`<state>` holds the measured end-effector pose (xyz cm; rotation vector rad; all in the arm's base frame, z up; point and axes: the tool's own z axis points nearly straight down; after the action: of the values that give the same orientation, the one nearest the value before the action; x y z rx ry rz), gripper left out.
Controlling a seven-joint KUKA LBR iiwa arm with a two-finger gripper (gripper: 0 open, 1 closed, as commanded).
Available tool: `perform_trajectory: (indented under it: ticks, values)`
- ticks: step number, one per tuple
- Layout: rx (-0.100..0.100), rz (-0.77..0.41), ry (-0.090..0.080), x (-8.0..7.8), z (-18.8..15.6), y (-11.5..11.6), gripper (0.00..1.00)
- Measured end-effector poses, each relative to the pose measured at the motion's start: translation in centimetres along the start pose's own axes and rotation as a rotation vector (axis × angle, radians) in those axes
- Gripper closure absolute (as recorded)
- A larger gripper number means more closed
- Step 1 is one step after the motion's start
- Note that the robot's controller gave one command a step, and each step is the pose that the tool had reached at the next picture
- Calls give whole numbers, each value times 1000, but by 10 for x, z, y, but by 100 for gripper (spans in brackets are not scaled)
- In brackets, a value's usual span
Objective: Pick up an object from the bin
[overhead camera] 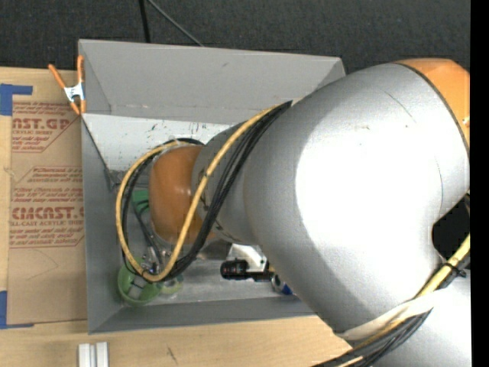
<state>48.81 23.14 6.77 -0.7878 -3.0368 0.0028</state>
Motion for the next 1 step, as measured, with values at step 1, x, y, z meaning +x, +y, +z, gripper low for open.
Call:
perform_trajectory:
  ticks: [1]
  values:
    - [-1,0,0,0,0,0,100]
